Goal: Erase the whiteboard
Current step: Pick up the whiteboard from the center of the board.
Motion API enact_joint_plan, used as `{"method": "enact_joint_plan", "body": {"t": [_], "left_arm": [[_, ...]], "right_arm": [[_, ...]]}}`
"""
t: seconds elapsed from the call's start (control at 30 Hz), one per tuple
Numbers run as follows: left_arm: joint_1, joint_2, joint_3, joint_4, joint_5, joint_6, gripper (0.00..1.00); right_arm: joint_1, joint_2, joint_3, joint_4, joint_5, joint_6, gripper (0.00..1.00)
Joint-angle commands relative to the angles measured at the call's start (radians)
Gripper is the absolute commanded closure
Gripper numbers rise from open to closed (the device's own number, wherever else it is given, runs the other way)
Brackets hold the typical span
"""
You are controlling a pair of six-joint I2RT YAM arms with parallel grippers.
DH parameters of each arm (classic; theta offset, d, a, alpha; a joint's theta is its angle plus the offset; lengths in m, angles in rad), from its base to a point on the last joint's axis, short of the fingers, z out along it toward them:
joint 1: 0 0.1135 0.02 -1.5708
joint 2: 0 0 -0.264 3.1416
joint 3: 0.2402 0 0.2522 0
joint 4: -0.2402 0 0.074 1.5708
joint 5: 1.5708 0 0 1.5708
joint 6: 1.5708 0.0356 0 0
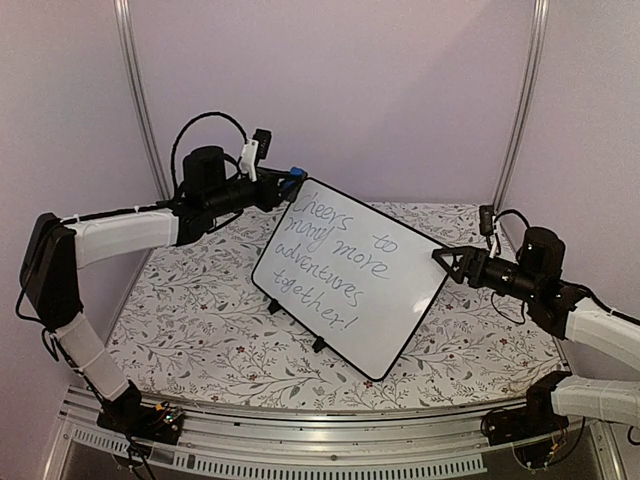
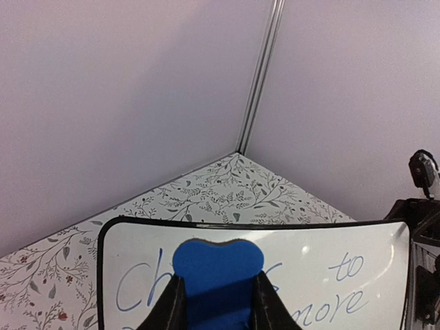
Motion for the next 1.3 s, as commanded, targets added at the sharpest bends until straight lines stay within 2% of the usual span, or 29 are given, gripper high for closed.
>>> {"method": "enact_joint_plan", "body": {"t": [0.0, 0.07, 0.2, 0.53, 0.6, 0.7, 0.8, 1.1, 1.27], "left_arm": [[-0.021, 0.006, -0.013, 0.03, -0.017, -0.005, 0.9], [-0.021, 0.006, -0.012, 0.028, -0.021, -0.005, 0.9], [-0.026, -0.002, -0.02, 0.022, -0.037, 0.003, 0.9], [-0.03, -0.007, -0.018, 0.01, -0.068, 0.031, 0.9], [-0.03, -0.008, -0.018, 0.005, -0.067, 0.038, 0.9], [-0.029, -0.002, -0.011, -0.006, -0.045, 0.067, 0.9], [-0.021, 0.013, 0.021, -0.058, -0.023, 0.108, 0.92], [0.022, 0.063, 0.122, -0.218, 0.032, 0.175, 0.94], [0.023, 0.075, 0.135, -0.273, -0.058, 0.211, 0.94]], "right_arm": [[0.028, 0.031, -0.041, 0.228, 0.055, 0.086, 0.29], [0.032, 0.057, -0.044, 0.266, 0.064, 0.095, 0.31], [0.04, 0.088, -0.062, 0.383, 0.06, 0.132, 0.42], [0.101, 0.217, -0.036, 0.45, 0.025, 0.165, 0.56], [0.105, 0.232, -0.035, 0.461, 0.026, 0.165, 0.62], [0.106, 0.24, -0.031, 0.474, 0.013, 0.169, 0.84], [0.108, 0.234, -0.026, 0.469, 0.005, 0.169, 1.0], [0.11, 0.202, 0.029, 0.337, -0.006, 0.098, 1.0], [0.11, 0.187, 0.093, 0.229, -0.029, 0.067, 1.0]]}}
